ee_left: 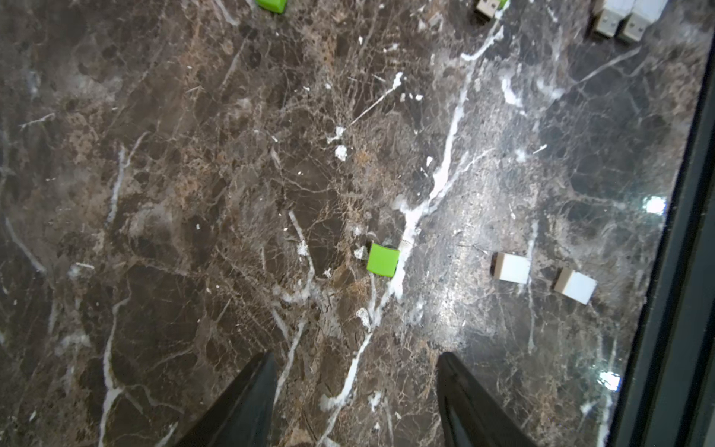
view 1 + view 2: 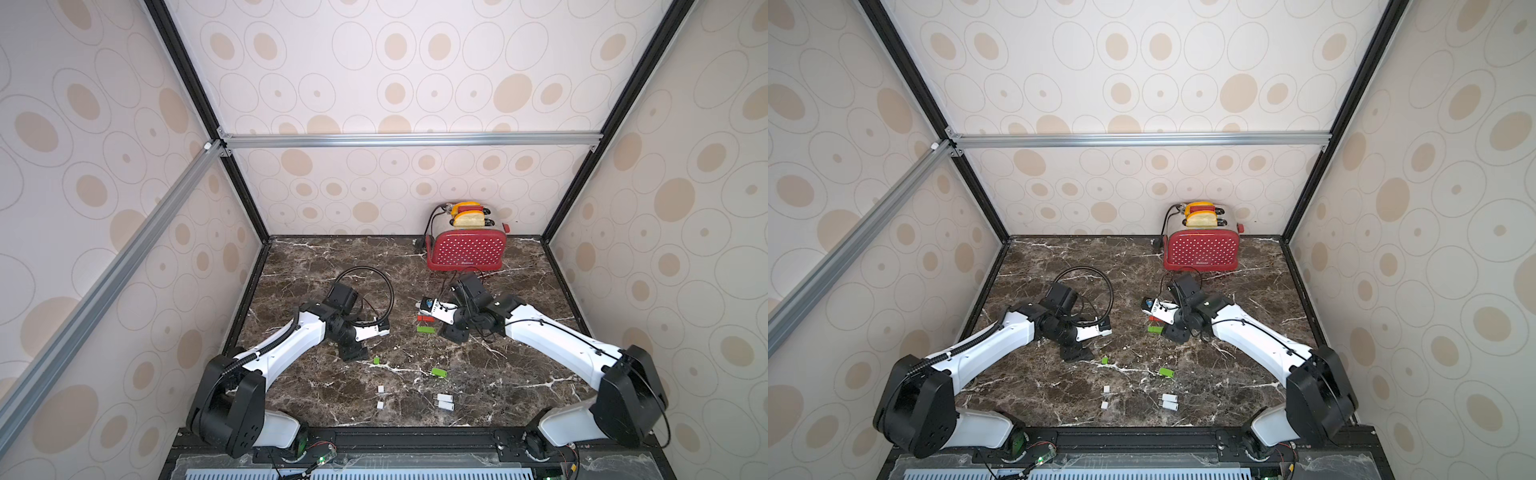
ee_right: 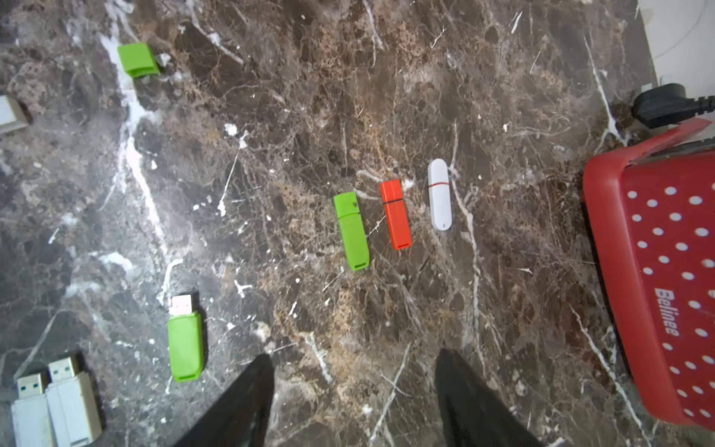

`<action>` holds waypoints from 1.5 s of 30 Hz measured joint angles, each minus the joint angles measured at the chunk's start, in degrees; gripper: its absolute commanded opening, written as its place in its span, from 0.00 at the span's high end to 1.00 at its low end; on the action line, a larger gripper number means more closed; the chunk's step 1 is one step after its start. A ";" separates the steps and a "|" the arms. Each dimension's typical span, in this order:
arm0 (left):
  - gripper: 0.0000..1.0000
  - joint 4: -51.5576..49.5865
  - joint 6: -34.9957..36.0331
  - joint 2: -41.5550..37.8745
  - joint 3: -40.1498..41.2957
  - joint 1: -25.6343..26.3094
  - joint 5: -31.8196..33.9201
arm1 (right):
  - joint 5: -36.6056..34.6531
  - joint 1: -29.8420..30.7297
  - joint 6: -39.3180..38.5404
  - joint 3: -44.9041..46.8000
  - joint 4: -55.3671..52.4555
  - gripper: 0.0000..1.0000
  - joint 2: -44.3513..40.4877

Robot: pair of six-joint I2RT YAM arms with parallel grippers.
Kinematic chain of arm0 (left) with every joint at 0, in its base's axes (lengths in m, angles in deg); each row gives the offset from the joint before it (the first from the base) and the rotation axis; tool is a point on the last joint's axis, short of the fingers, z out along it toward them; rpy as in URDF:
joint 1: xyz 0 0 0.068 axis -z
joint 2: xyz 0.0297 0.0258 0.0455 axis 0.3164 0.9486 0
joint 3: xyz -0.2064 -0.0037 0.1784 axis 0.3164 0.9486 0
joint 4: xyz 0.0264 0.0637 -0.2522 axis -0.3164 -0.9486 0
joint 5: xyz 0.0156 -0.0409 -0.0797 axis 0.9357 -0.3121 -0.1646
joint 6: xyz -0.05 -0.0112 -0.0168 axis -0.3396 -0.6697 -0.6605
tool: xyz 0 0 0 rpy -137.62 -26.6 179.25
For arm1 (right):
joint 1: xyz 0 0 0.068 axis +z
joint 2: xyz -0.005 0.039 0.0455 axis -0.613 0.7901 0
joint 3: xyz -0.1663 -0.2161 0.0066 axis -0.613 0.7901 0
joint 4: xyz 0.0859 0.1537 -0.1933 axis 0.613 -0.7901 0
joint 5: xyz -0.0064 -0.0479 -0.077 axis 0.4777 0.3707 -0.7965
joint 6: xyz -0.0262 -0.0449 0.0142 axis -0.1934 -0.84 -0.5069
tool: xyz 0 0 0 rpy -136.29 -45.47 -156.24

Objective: Close the usb drive cover
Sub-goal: Pick up the cover from the center of the board.

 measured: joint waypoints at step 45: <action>0.71 10.97 6.75 11.87 3.06 7.96 4.55 | -3.89 -0.72 6.60 14.91 12.35 0.13 -15.91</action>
